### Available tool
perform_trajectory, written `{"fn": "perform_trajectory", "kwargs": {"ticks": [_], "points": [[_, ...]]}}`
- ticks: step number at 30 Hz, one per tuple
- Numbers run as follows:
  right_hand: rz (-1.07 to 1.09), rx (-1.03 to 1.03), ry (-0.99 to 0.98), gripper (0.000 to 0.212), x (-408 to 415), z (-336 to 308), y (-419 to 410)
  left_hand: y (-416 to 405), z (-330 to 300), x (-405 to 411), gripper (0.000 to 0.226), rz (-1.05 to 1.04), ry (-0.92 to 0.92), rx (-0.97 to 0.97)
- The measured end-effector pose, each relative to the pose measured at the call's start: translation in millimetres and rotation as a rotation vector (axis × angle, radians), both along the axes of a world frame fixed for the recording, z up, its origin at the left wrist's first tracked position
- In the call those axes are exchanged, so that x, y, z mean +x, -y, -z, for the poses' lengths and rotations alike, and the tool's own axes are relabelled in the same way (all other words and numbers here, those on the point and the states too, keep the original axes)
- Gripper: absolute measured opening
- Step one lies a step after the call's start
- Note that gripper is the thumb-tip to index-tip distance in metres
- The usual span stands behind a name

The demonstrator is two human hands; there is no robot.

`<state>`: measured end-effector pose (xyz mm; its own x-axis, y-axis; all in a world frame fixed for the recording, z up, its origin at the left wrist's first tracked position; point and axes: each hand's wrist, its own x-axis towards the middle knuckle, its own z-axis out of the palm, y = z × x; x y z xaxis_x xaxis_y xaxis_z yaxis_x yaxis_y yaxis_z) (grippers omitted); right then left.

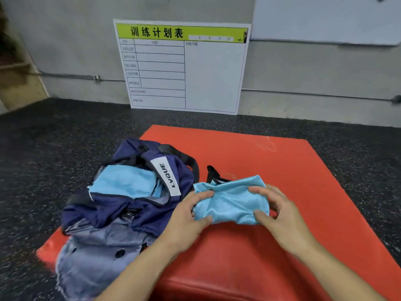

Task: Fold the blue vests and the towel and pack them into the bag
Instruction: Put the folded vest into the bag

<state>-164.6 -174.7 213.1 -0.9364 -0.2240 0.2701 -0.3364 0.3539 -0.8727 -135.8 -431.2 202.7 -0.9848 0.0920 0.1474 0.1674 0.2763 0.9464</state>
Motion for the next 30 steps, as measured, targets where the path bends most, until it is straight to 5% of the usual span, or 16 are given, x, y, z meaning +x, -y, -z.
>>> {"fn": "perform_trajectory", "kwargs": {"ticks": [12, 18, 23, 30], "points": [[-0.093, 0.041, -0.312, 0.057, -33.7, -69.8, 203.2, 186.5, -73.4, -14.0, 0.052, -0.286, -0.168, -0.115], [-0.111, 0.183, -0.175, 0.06, -48.4, -41.6, 290.4, 255.5, -39.6, -44.0, 0.048, -0.322, -0.045, -0.185], [-0.191, 0.297, -0.022, 0.058, -57.9, -1.6, 303.9, 284.5, -1.6, -48.6, 0.049, -0.256, 0.008, -0.454], [-0.119, 0.374, -0.065, 0.051, -66.4, 12.6, 303.3, 285.6, 4.5, -50.7, 0.054, -0.232, -0.037, -0.881]]}}
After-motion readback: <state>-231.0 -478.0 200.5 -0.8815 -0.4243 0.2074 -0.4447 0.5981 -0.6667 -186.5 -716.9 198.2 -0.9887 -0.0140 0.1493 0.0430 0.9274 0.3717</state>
